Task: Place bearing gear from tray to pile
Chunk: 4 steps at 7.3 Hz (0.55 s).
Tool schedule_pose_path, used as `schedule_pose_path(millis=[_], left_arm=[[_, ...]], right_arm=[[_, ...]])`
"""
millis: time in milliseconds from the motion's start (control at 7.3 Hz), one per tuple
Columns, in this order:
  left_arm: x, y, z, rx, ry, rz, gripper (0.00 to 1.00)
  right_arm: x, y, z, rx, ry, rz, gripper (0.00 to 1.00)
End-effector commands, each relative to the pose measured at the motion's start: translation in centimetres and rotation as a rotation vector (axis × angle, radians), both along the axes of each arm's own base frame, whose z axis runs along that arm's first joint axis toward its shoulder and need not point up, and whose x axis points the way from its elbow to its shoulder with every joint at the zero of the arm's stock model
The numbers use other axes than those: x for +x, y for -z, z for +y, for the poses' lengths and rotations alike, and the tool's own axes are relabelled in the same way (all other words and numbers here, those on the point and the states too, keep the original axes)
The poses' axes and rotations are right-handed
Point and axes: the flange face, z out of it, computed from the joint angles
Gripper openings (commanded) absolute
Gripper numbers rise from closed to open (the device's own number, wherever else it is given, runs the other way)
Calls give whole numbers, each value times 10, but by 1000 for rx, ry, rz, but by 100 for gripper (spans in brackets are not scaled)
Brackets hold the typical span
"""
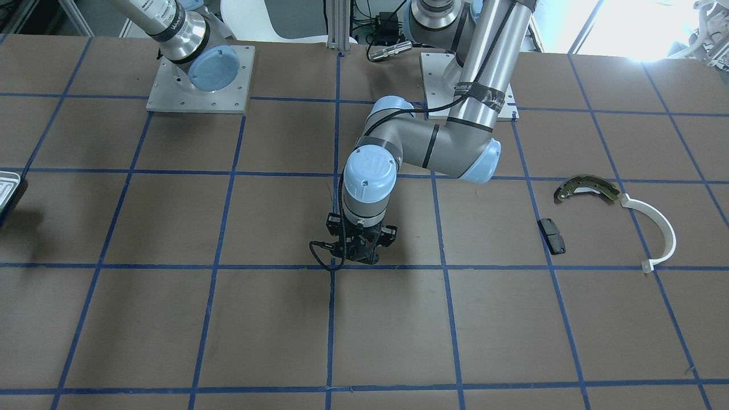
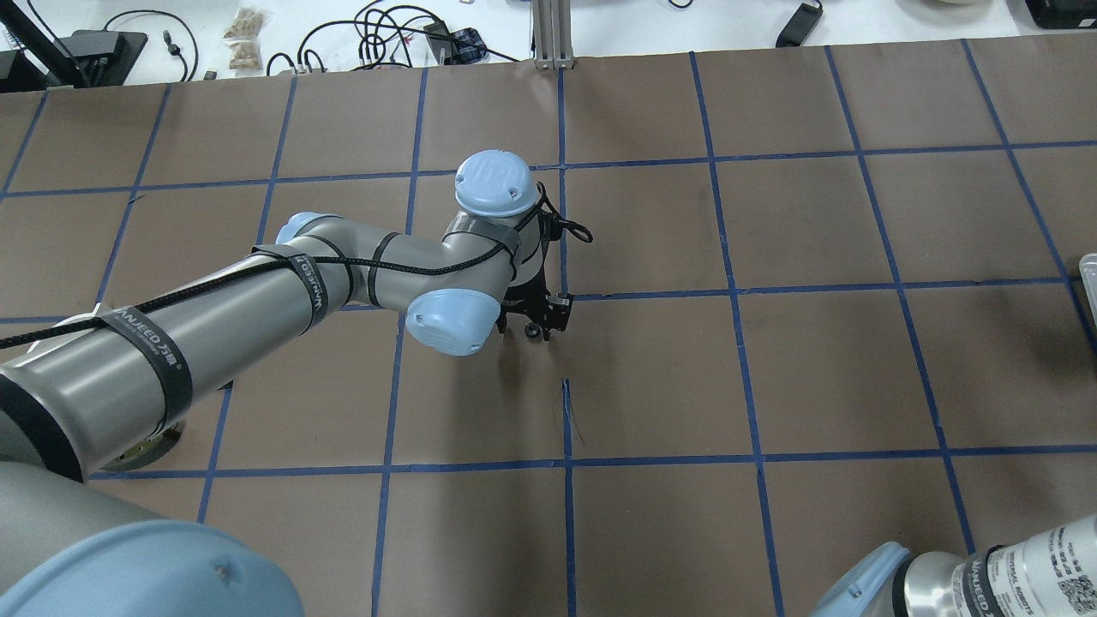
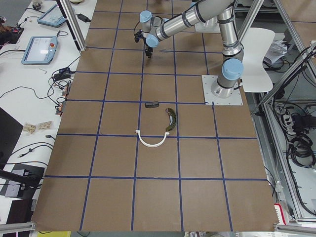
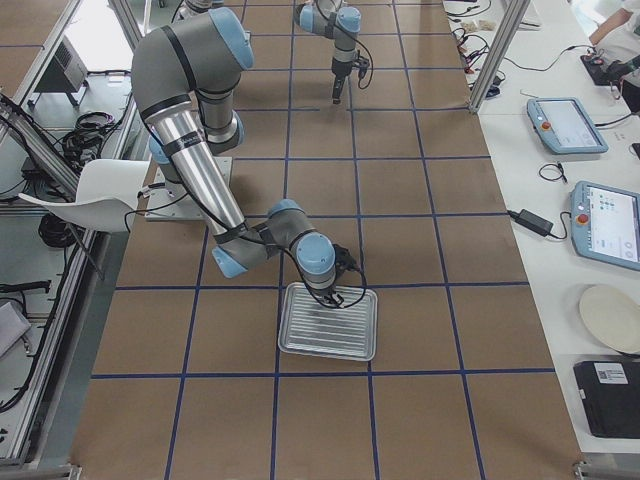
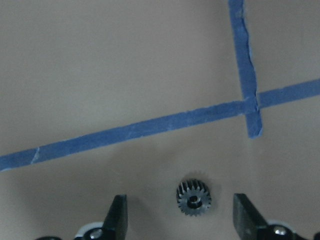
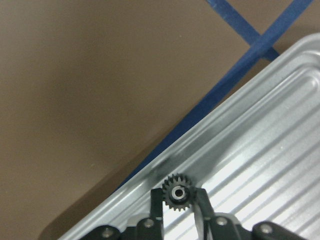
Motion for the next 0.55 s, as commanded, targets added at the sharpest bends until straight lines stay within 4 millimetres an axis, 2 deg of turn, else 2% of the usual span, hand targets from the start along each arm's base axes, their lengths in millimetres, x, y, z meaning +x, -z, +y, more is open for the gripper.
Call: schedule_pose_path(millis=[0,137,274,411], left_arm=[[0,0,0,-1,0,0,40],[0,1,1,2,5,0,24],[0,1,1,2,5,0,0],[0,0,-1,-1,13,1,0]], right_arm=[[3,-11,-3,5,81,-2,0],[12,-33,-6,-10,117,12,0],[37,-66,-18,-49,139,45,0],[75,-94,-35,-62,185,45,0]])
